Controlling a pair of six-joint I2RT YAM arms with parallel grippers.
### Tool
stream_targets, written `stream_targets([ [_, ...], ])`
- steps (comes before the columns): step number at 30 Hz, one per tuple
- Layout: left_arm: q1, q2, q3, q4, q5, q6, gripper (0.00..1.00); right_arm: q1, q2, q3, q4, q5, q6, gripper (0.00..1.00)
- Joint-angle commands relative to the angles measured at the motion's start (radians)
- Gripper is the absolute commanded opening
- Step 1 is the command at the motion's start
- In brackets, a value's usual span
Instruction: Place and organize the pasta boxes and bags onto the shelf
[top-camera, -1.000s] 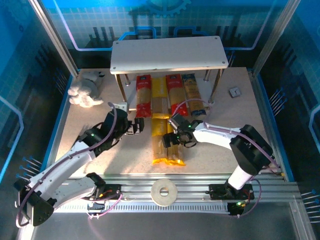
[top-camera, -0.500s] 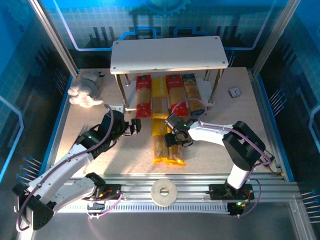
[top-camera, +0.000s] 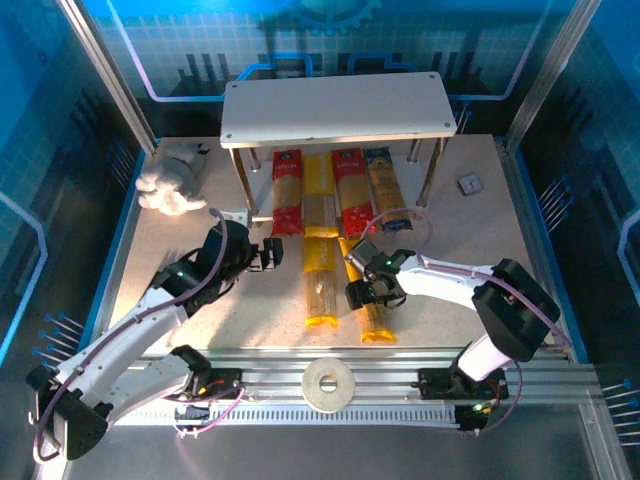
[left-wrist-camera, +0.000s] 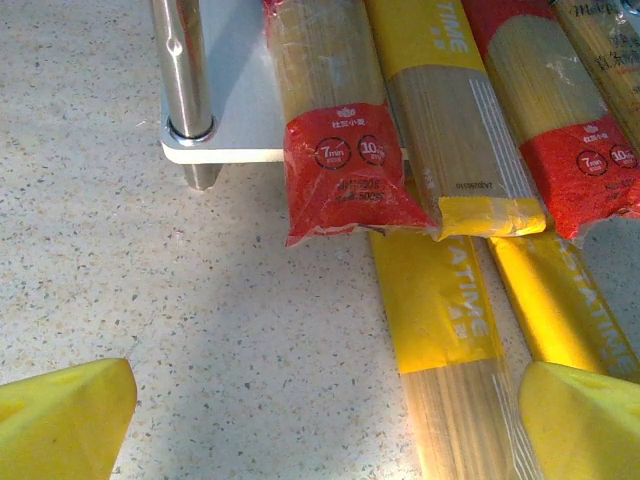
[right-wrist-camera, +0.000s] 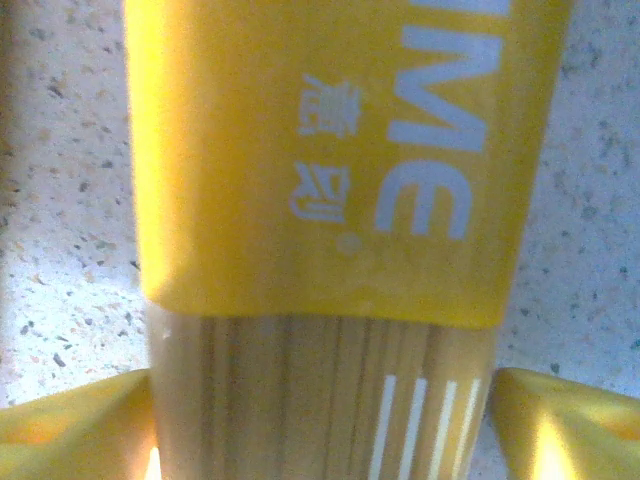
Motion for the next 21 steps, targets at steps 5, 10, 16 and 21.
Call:
stream_targets([
  [5, 0.011, 0.004, 0.007, 0.012, 0.021, -0.004, 0.99, -0.007, 0.055, 0.021, -0.034, -0.023, -0.009, 0.93],
  [10, 0.010, -0.008, 0.002, 0.007, 0.010, -0.001, 0.99, -0.003, 0.085, 0.017, -0.014, -0.062, -0.013, 0.62],
  [16, 0.016, -0.005, 0.000, 0.016, 0.014, 0.002, 0.99, -0.003, 0.006, -0.003, -0.059, -0.086, -0.010, 0.33],
  [21, 0.017, 0.014, 0.015, 0.026, 0.024, 0.007, 0.99, 0.013, -0.150, -0.004, -0.157, -0.069, -0.007, 0.20],
])
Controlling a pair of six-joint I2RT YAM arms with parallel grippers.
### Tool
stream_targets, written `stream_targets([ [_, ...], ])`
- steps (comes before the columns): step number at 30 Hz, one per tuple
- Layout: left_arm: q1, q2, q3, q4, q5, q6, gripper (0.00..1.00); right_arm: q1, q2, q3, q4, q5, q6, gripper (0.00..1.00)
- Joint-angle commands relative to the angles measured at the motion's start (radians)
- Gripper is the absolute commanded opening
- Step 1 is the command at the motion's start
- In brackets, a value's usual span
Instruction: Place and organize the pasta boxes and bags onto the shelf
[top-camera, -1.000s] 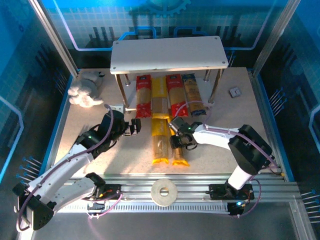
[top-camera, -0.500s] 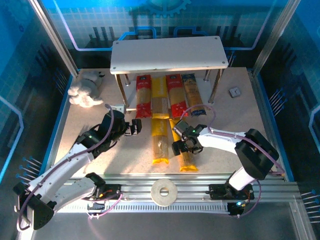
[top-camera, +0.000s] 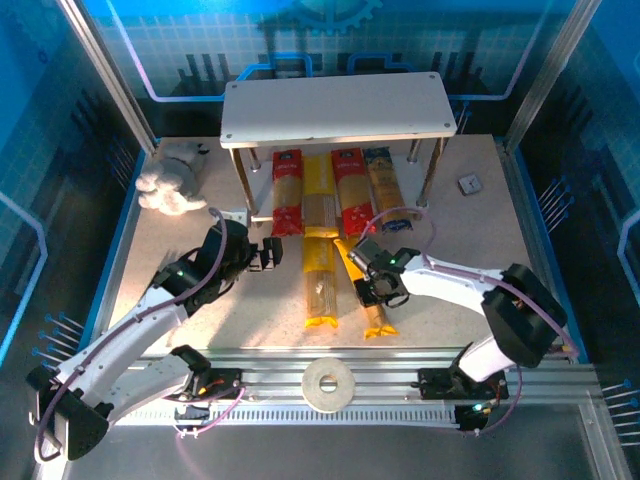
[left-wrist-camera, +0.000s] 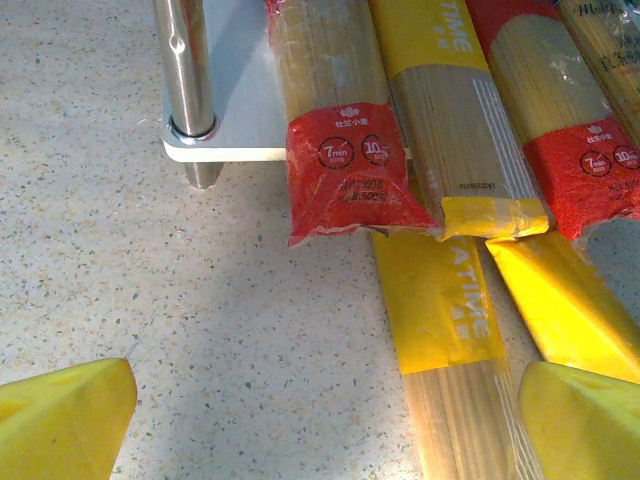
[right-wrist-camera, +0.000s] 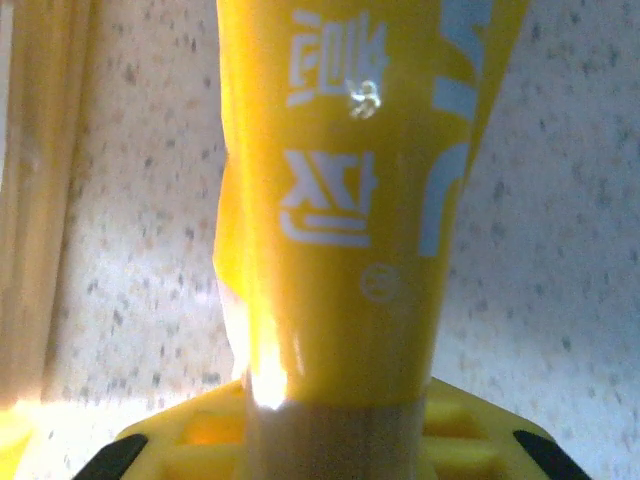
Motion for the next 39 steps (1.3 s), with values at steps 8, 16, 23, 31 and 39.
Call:
stream_targets([
  [8, 0.013, 0.058, 0.065, 0.037, 0.034, 0.023, 0.99, 0.086, -0.373, 0.021, -0.343, 0.031, 0.022, 0.06],
  [16, 0.021, 0.113, 0.159, -0.001, 0.035, 0.047, 0.99, 0.127, -0.580, 0.309, -0.518, 0.234, -0.015, 0.05],
  [23, 0.026, 0.131, 0.238, -0.057, 0.069, 0.068, 0.99, 0.091, -0.470, 0.690, -0.452, 0.377, -0.233, 0.06],
  [31, 0.038, 0.131, 0.262, -0.074, 0.106, 0.085, 0.99, -0.076, -0.231, 1.074, -0.317, 0.380, -0.428, 0.05],
  [39, 0.053, 0.136, 0.257, -0.072, 0.126, 0.088, 0.99, -0.221, -0.021, 1.228, -0.098, 0.398, -0.580, 0.04],
])
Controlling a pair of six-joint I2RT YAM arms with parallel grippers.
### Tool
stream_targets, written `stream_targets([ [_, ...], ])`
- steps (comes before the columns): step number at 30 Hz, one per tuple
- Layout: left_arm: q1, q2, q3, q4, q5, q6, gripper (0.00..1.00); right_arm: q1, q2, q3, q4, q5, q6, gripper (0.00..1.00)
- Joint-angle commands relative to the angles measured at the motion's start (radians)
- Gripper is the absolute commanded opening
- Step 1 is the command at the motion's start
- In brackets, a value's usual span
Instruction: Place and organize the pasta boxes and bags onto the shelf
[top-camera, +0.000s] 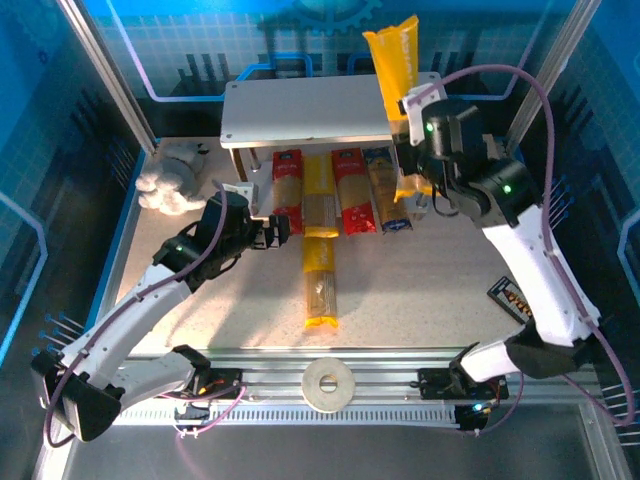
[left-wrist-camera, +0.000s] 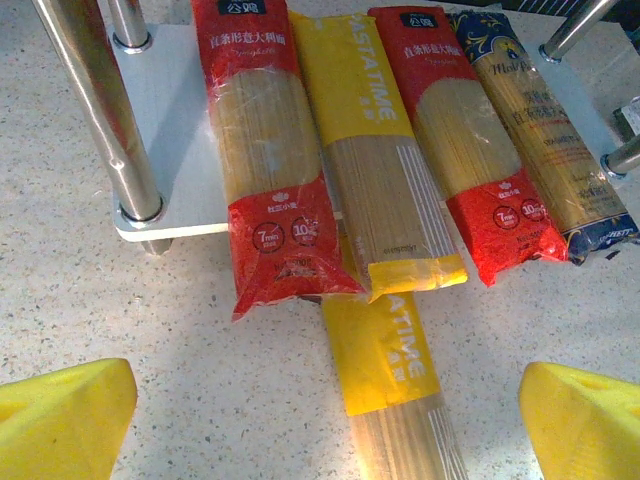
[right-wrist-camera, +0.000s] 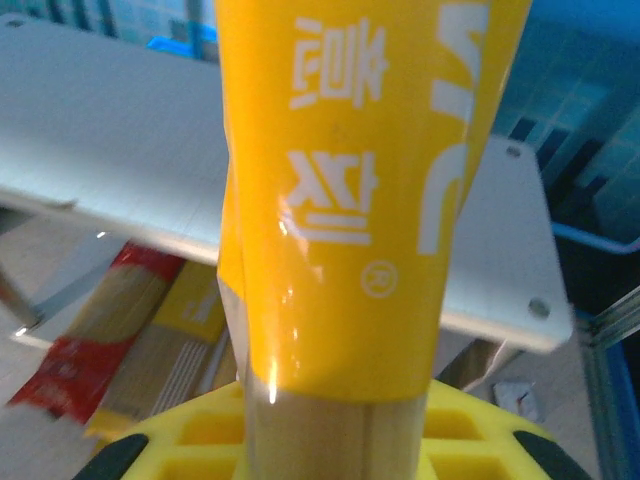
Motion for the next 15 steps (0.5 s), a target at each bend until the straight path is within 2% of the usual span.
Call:
stream_targets([
  [1, 0.013, 0.007, 0.026, -0.018, 0.029, 0.028, 0.99, -0.057, 0.047, 0.074, 0.258, 0.032, -0.094, 0.04],
  [7, 0.030, 0.011, 0.021, -0.014, 0.038, 0.027, 0.99, -0.135, 0.179, 0.148, 0.333, 0.010, -0.098, 0.04],
  [15, 0.047, 0.018, 0.012, -0.018, 0.047, 0.027, 0.99, -0.173, 0.291, 0.193, 0.406, 0.005, -0.094, 0.04],
])
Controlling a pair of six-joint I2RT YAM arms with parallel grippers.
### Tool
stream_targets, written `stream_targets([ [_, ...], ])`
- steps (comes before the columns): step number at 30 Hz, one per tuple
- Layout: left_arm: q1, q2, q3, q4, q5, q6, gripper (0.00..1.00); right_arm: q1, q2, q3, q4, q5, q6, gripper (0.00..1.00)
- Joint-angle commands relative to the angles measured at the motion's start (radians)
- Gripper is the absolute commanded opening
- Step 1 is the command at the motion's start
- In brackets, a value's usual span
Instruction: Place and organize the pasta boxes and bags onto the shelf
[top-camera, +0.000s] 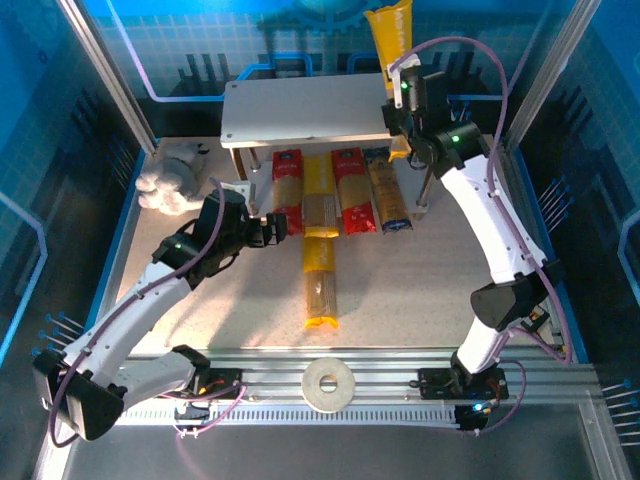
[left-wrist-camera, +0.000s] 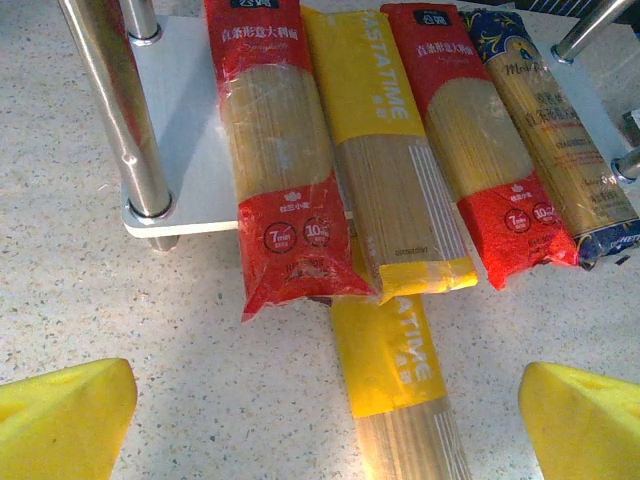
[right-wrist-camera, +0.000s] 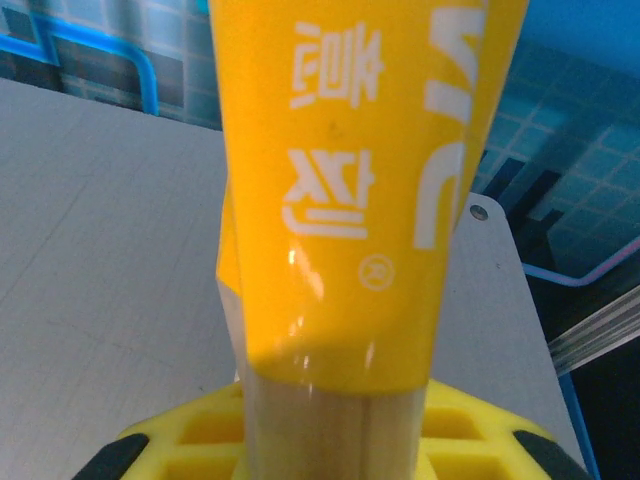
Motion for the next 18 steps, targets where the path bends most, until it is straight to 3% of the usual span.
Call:
stream_targets([
  [1, 0.013, 0.009, 0.009, -0.018, 0.023, 0.026, 0.99, -0.021, 0.010, 0.086, 0.200, -0.001, -0.002, 0.04],
  [4, 0.020, 0.011, 0.004, -0.017, 0.028, 0.025, 0.99, -0.044, 0.041, 0.102, 0.176, -0.024, 0.018, 0.05],
  [9, 0.025, 0.017, 0.003, -0.014, 0.039, 0.025, 0.99, -0.075, 0.065, 0.085, 0.146, -0.065, 0.063, 0.21],
  [14, 0.029, 0.025, 0.004, -0.012, 0.045, 0.027, 0.99, -0.080, 0.068, 0.050, 0.168, -0.070, 0.073, 0.14],
  [15, 0.028, 0.027, 0.004, -0.012, 0.045, 0.027, 0.99, -0.079, 0.070, 0.052, 0.171, -0.063, 0.077, 0.18],
  [16, 0.028, 0.029, 0.004, -0.012, 0.048, 0.026, 0.99, -0.079, 0.075, 0.056, 0.175, -0.055, 0.079, 0.29],
  [18, 0.028, 0.032, 0.006, -0.012, 0.051, 0.025, 0.99, -0.076, 0.084, 0.068, 0.173, -0.050, 0.079, 0.35],
])
